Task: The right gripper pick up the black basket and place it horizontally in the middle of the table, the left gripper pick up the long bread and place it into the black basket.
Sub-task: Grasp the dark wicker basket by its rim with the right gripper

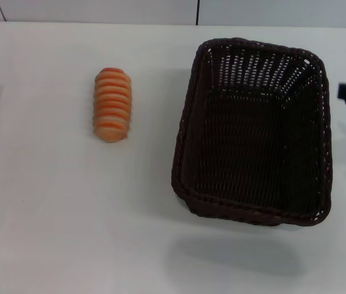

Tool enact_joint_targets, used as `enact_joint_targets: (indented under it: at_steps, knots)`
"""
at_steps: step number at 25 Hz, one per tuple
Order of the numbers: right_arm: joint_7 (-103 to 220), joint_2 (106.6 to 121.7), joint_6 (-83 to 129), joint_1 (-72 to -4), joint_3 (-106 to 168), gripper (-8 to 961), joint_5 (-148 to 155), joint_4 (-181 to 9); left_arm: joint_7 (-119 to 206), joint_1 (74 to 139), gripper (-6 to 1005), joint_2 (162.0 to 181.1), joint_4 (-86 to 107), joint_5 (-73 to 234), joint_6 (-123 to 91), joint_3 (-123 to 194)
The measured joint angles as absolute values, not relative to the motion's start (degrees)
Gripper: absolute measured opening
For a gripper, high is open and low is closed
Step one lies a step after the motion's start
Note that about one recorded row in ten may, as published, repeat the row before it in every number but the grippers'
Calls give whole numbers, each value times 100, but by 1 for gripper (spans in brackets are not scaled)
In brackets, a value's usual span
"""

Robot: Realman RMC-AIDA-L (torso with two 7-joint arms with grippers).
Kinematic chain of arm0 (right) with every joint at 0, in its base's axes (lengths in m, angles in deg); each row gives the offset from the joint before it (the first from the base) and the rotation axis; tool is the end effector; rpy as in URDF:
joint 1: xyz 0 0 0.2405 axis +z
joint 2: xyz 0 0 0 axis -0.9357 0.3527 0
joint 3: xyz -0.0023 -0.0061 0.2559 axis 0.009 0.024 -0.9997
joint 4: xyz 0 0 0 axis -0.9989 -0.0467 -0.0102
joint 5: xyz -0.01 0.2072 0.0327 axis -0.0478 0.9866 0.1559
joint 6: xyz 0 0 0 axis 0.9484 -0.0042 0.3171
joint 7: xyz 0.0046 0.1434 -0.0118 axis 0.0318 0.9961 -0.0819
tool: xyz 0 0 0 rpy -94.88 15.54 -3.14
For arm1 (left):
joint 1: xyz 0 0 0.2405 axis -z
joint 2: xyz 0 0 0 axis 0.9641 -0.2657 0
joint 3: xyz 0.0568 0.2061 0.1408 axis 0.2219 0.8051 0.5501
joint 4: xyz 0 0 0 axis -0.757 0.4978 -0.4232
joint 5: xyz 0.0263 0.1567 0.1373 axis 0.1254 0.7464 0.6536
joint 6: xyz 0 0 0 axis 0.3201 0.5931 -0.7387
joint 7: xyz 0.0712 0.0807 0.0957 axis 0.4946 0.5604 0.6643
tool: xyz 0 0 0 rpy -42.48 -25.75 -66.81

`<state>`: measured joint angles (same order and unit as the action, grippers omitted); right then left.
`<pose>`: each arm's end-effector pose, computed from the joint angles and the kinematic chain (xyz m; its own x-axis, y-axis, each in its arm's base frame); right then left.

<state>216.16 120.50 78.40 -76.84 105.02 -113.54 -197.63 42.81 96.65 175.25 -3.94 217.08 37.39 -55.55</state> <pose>0.2005 0.2709 0.0873 0.5795 -0.6036 -0.5475 -0.8047 -0.3178 -0.5014 -0.3705 0.3344 0.0463 0.7312 -0.0673 0.6788 0.6748 0.2167 -0.7054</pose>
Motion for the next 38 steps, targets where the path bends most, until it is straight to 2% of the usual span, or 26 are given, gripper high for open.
enact_joint_targets:
  at_steps: [5,14,20,24,34,38]
  knots:
    - [21632,12053,8247,-7408,10259,817,-11372,-19435,4284,9665,847,17528,-388,21707,3736,-5551]
    - [21422,12045,7904,-6480,10268,817,-11384,-17741,4292,9665,847,17527,-389,21719,3722,-5544]
    - [21317,12044,7711,-6178,10299,816,-11471,-17218,4294,9659,847,17527,-384,21725,3722,-5541]
    - [21156,12042,7781,-6037,10340,734,-11634,-17063,4295,9666,847,17524,-393,21735,3722,-5541]
    - [20967,12056,7699,-6169,10382,553,-11629,-17330,4299,9675,846,17518,-440,21737,3722,-5541]
    - [20910,12039,7706,-6181,10387,412,-11624,-17442,4299,9674,846,17519,-450,21735,3722,-5541]
